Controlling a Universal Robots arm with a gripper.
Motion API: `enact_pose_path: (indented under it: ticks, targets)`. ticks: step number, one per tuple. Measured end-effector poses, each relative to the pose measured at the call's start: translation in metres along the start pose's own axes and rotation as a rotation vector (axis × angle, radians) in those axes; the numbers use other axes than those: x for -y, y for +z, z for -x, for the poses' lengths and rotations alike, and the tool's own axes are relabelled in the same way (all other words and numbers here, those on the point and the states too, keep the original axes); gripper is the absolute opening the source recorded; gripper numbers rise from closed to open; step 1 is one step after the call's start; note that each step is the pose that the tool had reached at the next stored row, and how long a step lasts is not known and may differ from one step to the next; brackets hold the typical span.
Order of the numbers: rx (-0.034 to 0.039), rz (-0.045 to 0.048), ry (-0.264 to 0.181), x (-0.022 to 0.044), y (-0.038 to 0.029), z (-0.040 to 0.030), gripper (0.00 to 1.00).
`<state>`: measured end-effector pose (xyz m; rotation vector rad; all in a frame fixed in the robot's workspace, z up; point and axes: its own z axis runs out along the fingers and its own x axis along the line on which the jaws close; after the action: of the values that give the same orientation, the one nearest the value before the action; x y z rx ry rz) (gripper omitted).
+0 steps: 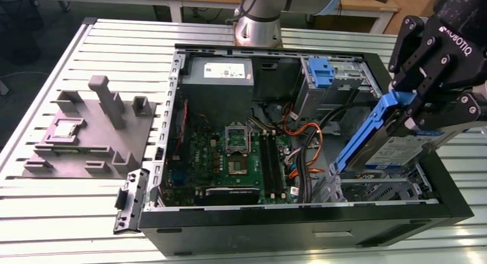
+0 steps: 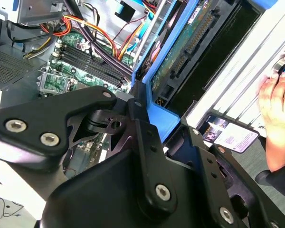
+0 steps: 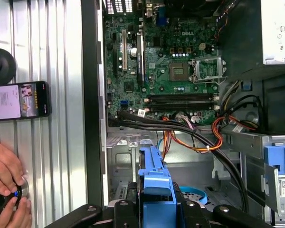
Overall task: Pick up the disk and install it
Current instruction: 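Insert the disk into the insertion slot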
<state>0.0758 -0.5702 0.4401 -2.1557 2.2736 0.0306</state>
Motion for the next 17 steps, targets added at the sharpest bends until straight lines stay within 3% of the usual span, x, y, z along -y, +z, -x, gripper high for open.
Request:
enact_pose_path:
  ticks: [17]
  targets:
    - [0.0,0.0,0.0,0.0001,0.0124,-0.0004,0.36]
